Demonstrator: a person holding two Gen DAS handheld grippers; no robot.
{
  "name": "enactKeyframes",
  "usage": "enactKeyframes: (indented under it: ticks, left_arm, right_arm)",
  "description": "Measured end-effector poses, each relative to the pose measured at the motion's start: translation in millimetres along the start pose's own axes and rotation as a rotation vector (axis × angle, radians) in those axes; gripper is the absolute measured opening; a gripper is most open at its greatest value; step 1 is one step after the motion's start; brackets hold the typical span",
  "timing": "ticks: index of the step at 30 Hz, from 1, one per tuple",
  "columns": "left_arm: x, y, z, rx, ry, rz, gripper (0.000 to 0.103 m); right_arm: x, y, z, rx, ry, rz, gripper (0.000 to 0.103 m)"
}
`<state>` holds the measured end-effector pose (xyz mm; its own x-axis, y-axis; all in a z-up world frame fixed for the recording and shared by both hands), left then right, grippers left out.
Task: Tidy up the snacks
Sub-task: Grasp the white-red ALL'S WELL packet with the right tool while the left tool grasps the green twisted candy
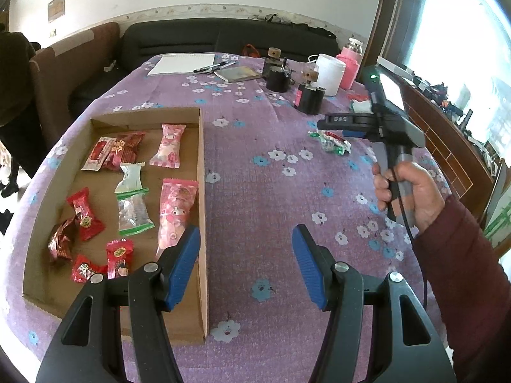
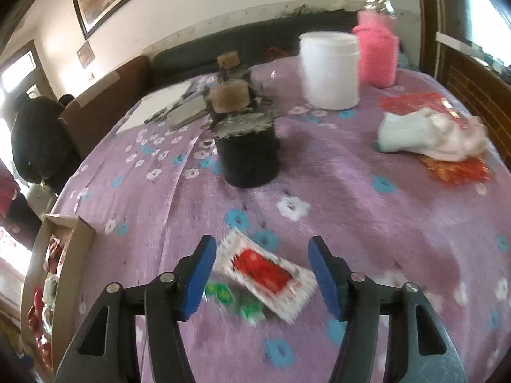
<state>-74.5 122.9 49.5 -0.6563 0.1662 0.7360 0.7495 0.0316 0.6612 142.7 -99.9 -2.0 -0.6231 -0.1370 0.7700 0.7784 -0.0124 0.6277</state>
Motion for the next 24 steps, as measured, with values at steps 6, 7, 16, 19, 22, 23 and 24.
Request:
enactKeyframes:
  ticks: [6, 7, 16, 19, 22, 23, 24]
  left_arm:
    - [-5.5, 2.6, 1.9, 0.027, -0.021, 0.009, 0.059]
    - [-6.9, 2.1, 0.8, 0.031, -0.034, 0.016, 0.059]
    - [-10.4, -0.2, -7.2, 0.034, -0.078, 0.044, 0.059]
    - [-14.5, 4.3, -10.6, 0.036, -0.079, 0.058, 0.059]
    - [-20.7, 12.6, -17.4, 0.028, -0.073, 0.065, 0.059]
    - [-22.7, 15.2, -20.0, 0.021, -0.072, 0.067, 0.059]
    - [-26.0, 19.4, -24.3, 0.011, -0.074, 0.069, 0.059]
  right_arm:
    - [1.8, -17.5, 0.5, -0.011, -0.025, 0.095, 0.032]
    - [4.2, -21.2, -1.0, -0.037, 0.001, 0.113, 0.028]
    - [48.6, -62.8, -10.2, -0.079, 0.043, 0.119, 0.043]
    - [55.9, -70.0, -0.6, -0.039, 0.048, 0.080, 0.053]
    - [55.3, -75.9, 14.9, 0.035, -0.017, 0.051, 0.053]
    - [52.7, -77.5, 19.5, 0.049, -0.020, 0.050, 0.053]
    - [48.5, -79.8, 23.4, 0.060, -0.019, 0.053, 0.053]
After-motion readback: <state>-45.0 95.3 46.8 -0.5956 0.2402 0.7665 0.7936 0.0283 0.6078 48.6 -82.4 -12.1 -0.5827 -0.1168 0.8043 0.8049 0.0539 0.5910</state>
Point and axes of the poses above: each gripper's, at about its wrist camera, not at the fingertips, and x roughly against the way its jaws point, z to its left, y to its top, the point moved 3 cm from there along -x, roughly the way its jaws point, and after that the axes turned 2 degrees about x, right-handed, at the moved point
